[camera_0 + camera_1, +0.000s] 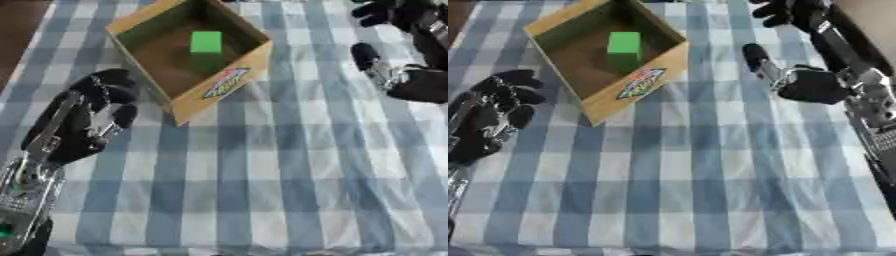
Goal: Pick up objects on the table and place them in the box.
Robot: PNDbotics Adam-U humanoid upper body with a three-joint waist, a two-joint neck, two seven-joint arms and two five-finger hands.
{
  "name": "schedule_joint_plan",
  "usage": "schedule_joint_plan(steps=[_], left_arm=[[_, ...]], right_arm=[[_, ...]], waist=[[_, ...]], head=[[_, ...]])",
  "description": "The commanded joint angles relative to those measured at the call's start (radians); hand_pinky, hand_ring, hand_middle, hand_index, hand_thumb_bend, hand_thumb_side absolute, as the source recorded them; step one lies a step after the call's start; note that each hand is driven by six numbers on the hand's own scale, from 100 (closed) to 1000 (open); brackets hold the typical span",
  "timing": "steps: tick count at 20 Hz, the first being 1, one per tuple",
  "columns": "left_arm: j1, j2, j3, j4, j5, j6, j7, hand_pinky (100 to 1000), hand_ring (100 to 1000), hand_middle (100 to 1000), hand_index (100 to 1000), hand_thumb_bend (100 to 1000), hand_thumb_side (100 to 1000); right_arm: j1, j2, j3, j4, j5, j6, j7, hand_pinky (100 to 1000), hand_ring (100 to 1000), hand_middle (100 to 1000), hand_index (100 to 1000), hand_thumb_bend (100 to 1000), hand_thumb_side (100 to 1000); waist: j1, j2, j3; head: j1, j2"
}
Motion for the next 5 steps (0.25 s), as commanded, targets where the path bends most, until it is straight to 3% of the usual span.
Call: schedule_joint_plan(steps=[1, 5], left_arm=[[-0.006, 0.016, 0.01, -0.008, -0.001, -0.001, 0.005, 788, 694, 713, 862, 508, 526], [-0.005, 0.016, 0.01, -0.008, 0.001, -0.001, 0.006, 788, 694, 713, 862, 508, 527]], right_arm=[[0.015, -0.006, -0.026, -0.031, -0.023, 0.005, 0.007, 776, 818, 846, 909, 200, 558], [0.047, -0.006, -0.028, -0.033, -0.024, -0.001, 0.022, 776, 819, 847, 908, 194, 557]], waist=[[0.002, -0.014, -0.001], [0.004, -0.013, -0.002]], head=[[0.004, 0.005], [0.007, 0.003]])
